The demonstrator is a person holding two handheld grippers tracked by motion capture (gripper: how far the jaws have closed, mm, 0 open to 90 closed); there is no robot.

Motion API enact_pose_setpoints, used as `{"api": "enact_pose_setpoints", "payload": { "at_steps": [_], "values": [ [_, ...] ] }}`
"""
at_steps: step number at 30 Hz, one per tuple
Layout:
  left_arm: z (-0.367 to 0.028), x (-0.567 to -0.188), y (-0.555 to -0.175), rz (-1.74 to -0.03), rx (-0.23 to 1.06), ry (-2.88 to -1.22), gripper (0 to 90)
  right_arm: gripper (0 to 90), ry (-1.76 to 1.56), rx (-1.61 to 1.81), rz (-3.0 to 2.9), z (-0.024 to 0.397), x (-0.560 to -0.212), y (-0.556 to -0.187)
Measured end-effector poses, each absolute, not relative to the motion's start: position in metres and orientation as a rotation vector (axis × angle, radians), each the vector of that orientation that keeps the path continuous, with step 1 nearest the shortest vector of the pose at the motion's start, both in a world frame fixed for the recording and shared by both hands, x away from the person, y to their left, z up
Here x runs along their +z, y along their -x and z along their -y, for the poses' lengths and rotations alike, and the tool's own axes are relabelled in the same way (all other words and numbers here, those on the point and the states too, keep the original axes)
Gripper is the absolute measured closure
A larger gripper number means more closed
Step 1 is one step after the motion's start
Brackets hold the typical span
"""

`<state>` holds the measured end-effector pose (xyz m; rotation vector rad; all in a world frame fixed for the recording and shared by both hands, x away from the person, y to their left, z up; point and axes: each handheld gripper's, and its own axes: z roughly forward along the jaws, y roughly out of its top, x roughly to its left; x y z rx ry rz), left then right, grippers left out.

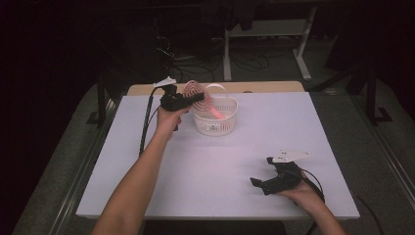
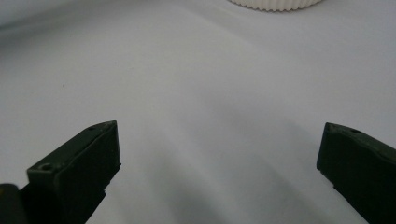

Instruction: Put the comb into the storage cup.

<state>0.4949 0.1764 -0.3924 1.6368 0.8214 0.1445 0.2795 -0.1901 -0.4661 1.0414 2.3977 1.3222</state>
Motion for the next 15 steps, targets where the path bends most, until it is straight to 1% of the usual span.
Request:
{"api": "enact_pose_setpoints", "payload": {
  "at_steps": [15],
  "values": [
    [-0.1817, -0.3958, -0.4954, -0.839, 0.179, -1.647, 59.1, 0.0, -1.044, 1.318, -2.400, 0.1900, -0.4666, -0.2798]
  ]
}}
